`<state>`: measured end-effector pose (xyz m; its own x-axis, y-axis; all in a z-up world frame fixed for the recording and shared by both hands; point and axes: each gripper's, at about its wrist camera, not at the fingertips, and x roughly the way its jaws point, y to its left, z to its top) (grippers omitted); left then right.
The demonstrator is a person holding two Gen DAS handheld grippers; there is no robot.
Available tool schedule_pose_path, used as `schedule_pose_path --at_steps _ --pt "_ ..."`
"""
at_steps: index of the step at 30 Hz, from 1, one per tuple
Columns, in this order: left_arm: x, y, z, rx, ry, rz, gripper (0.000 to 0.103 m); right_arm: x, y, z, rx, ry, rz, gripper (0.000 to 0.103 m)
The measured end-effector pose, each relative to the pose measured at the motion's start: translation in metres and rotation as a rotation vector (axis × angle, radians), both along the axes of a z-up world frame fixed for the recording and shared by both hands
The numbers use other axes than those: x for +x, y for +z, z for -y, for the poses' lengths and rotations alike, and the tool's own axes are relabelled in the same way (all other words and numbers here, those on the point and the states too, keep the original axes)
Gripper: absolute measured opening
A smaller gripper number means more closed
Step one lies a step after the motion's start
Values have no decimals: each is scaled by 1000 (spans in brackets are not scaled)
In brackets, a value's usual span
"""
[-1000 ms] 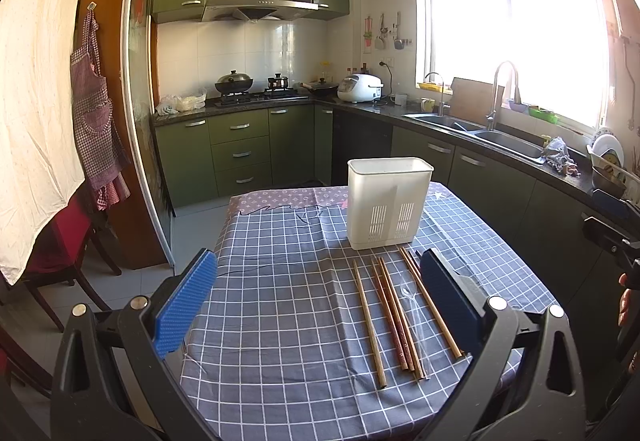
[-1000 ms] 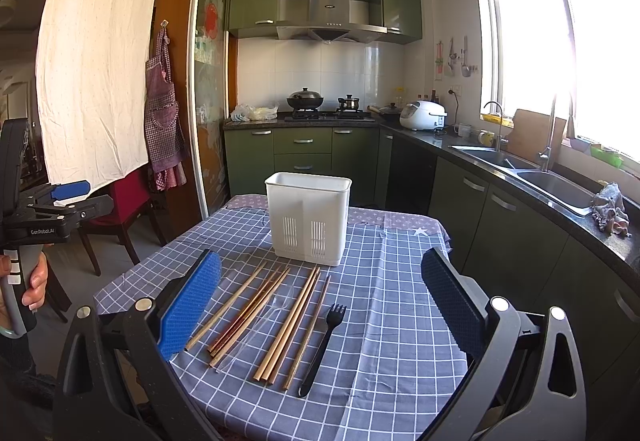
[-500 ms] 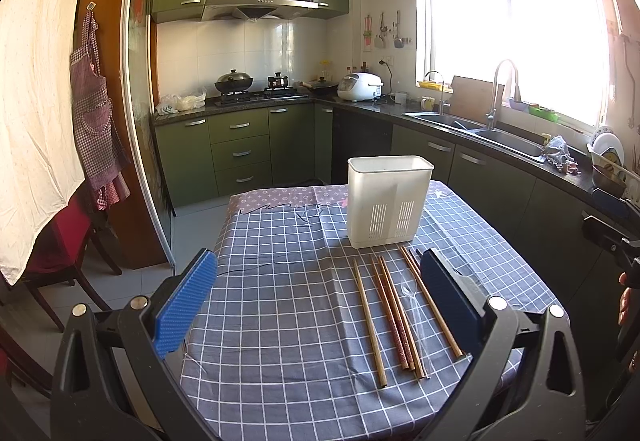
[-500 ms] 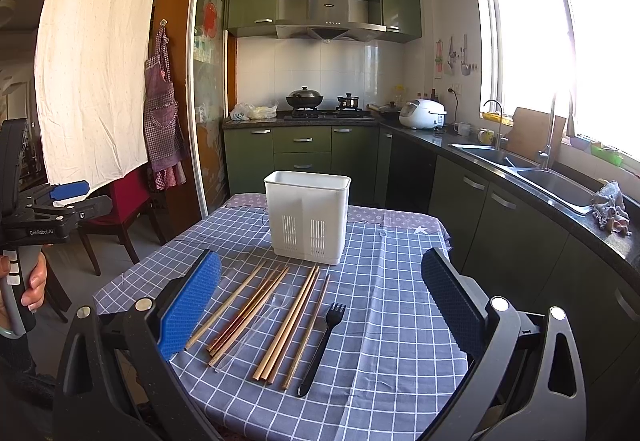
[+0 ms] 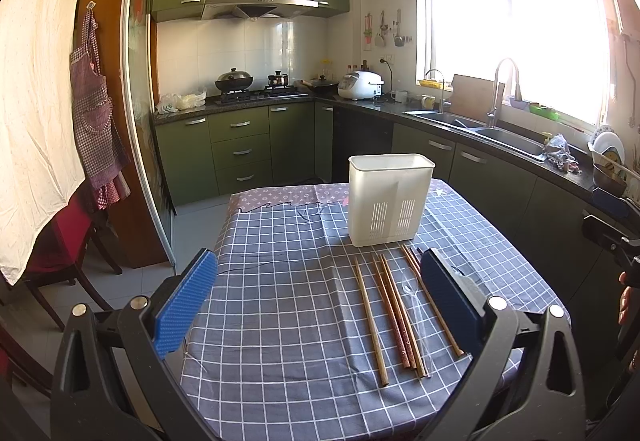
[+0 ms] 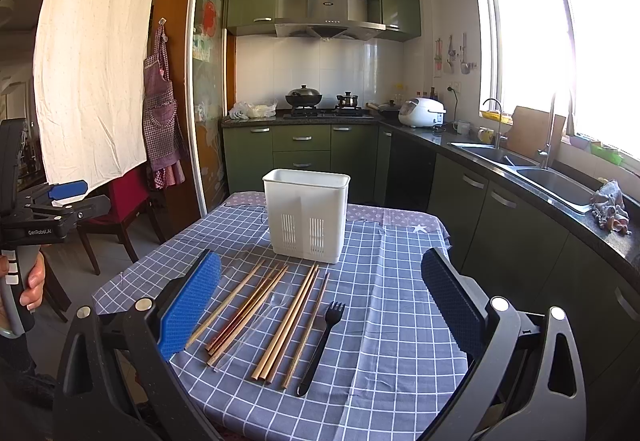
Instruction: Organize utensils
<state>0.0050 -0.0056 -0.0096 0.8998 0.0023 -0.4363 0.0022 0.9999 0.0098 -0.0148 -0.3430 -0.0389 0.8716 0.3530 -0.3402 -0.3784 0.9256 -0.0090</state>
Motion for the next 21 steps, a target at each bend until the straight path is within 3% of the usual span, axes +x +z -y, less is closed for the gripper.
schedule_pose_path --at_steps 21 --pt "7 -9 -3 10 0 -34 97 5 -2 0 2 -9 -22 99"
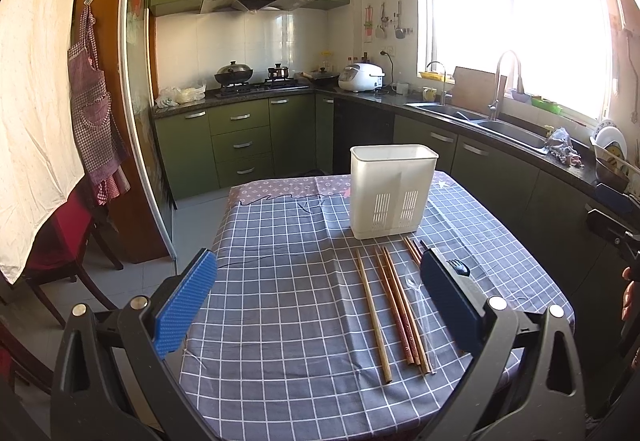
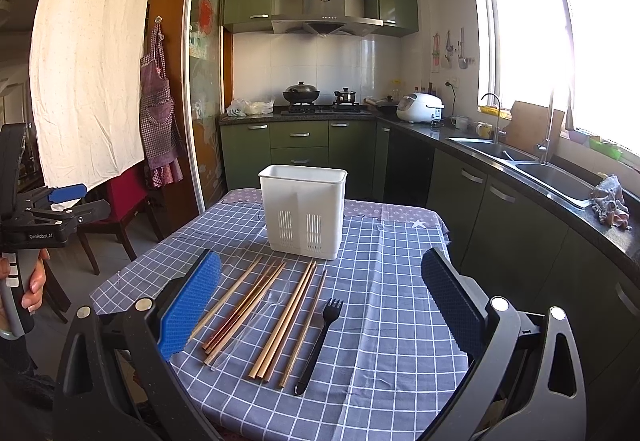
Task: Organize utensils
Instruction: 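Grasp the clear plastic spoon with the left gripper while the right gripper grasps the black fork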
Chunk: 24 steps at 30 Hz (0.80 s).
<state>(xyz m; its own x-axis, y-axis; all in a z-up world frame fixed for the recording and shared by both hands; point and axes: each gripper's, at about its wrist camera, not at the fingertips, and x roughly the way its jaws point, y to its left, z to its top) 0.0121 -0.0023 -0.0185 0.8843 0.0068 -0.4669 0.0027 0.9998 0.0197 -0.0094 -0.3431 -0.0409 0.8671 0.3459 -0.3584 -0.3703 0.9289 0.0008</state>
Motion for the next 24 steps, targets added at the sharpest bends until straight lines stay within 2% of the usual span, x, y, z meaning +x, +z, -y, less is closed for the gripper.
schedule_pose_path --at_steps 5,10,15,21,24 --pt "12 -1 0 2 -3 -27 97 14 -2 2 -7 -6 -35 99" --pt "41 -9 1 -13 -29 -104 97 48 -14 5 -49 -48 -131 99" --pt "82 -29 13 -4 -60 -226 97 95 -38 14 -63 -90 -263 99" --pt "127 -60 43 20 -126 -388 95 151 -65 17 -49 -43 -482 99" --pt "144 -74 63 23 -181 -474 82 167 -73 14 -77 -30 -541 96"
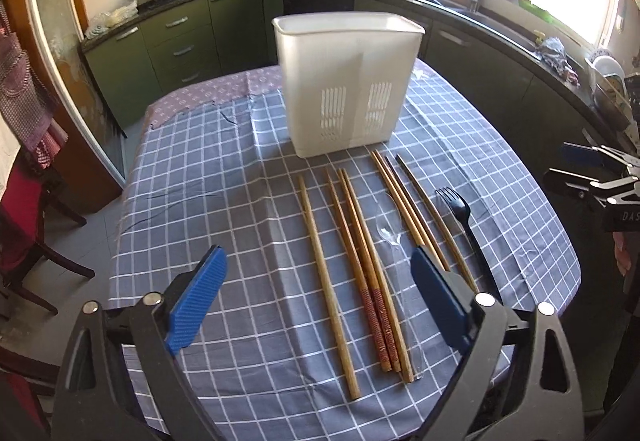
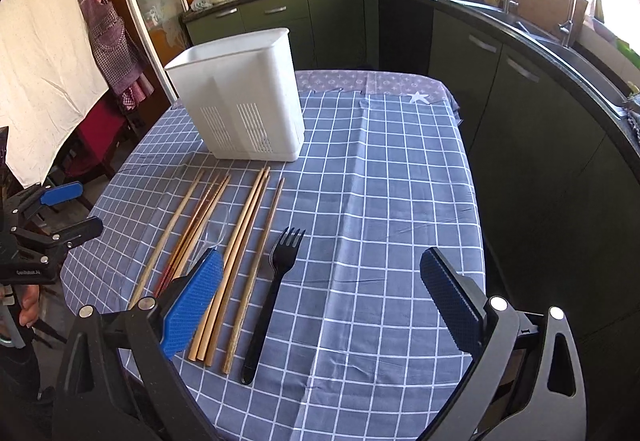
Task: Organize utensils
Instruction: 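Grasp the clear plastic spoon with the left gripper while the right gripper grasps the black fork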
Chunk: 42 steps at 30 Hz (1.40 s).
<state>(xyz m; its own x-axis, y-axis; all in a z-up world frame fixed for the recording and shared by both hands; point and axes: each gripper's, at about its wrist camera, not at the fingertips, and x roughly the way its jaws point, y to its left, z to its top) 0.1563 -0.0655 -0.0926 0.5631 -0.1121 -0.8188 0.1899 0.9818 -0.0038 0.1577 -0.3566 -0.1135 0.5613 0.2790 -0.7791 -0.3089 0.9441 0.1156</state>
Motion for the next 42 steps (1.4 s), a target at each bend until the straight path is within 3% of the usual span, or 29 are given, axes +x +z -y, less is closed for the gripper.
schedule_pose_path --at_steps 5,8,10,13,18,27,33,37,42 --pt "22 -22 30 -23 -70 -133 63 21 -12 -2 -46 8 -122 87" --pt "33 -36 42 -37 -76 -208 45 29 -19 -3 -62 17 -167 84" --pt "40 -47 48 -54 -82 -266 38 34 -24 -1 -62 15 -194 81" --pt "46 -60 56 -60 -88 -330 25 36 -26 -2 -58 28 -208 71" --pt "48 -65 63 -55 -96 -349 20 34 -30 -6 -67 53 -219 58" --pt "56 -77 74 10 -83 -385 19 34 -35 -13 -107 69 -230 48" --pt "62 -95 84 4 -94 -429 19 31 -36 -19 -117 96 -240 47" --pt "63 -99 85 11 -91 -423 11 30 -38 -21 -118 101 -244 47" --pt "66 -102 81 10 -97 -415 10 31 -37 -25 -119 111 -255 42"
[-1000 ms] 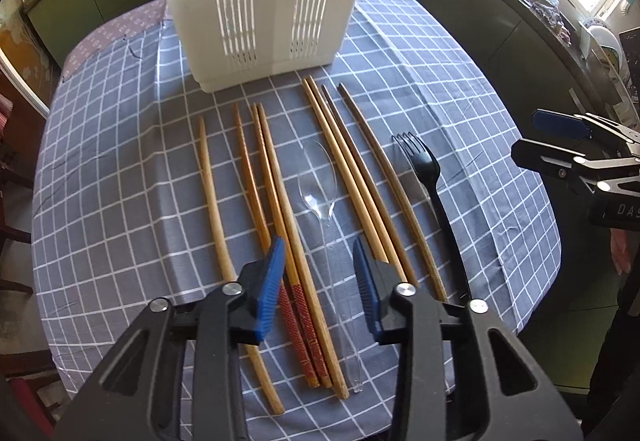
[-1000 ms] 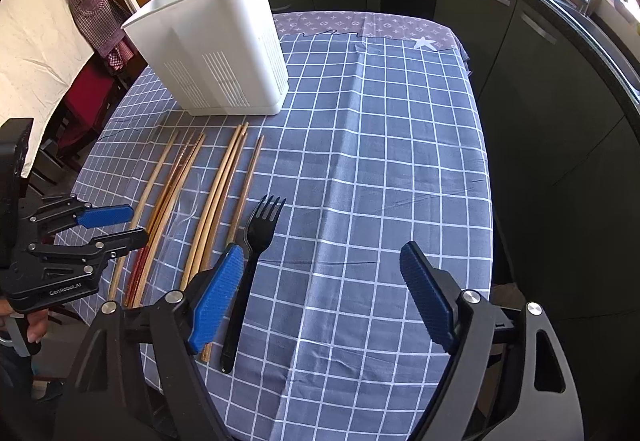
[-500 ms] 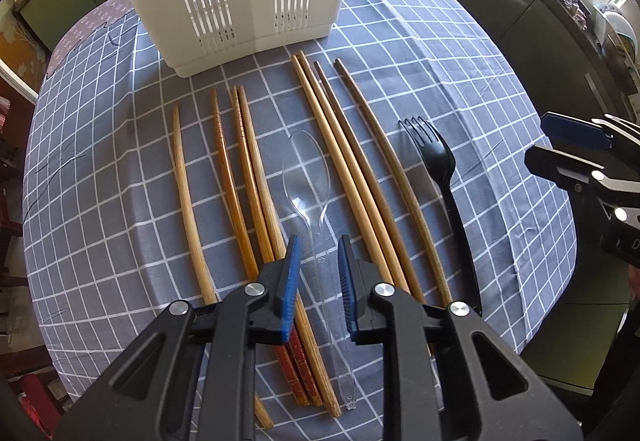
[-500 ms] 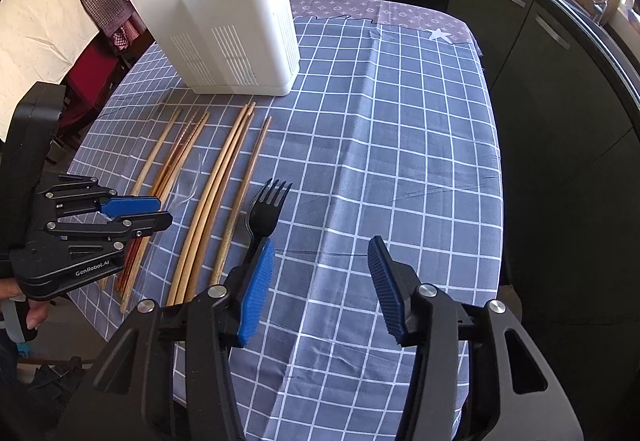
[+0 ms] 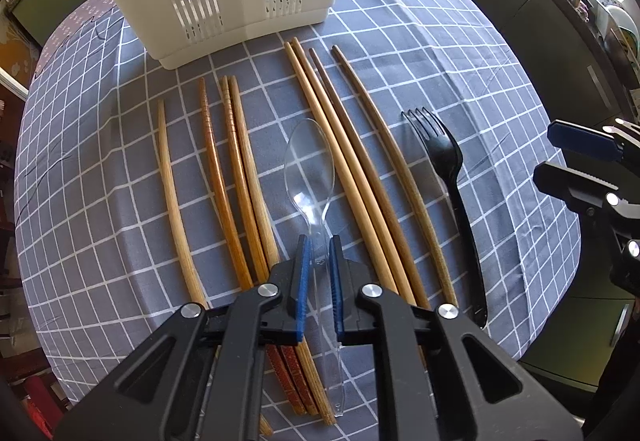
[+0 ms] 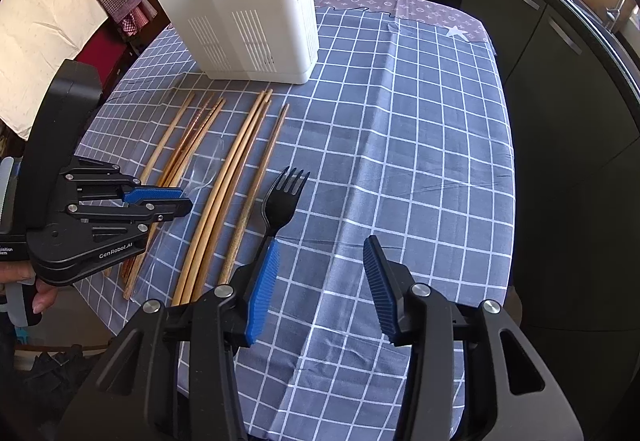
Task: Organize utensils
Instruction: 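Grasp the clear plastic spoon with the left gripper while the right gripper grasps the black fork, then lift the spoon and fork and drop them into the white caddy with both grippers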
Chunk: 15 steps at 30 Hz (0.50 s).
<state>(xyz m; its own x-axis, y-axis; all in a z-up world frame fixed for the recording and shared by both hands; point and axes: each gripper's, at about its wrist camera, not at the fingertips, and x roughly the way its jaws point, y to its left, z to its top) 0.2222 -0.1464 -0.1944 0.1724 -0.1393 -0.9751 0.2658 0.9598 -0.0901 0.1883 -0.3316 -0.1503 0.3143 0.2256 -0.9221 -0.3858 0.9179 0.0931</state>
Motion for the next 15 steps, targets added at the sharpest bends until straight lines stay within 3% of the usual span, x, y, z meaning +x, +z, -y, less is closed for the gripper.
schedule_pose_path --at_steps 5,8,15 --pt "-1 12 -9 -34 11 38 9 -1 -6 -9 11 15 -59 35" --pt "-4 23 -14 -49 17 78 9 0 -17 -18 16 21 -115 23" --pt "-13 49 -22 -72 24 162 9 9 -33 -33 6 -3 -169 21"
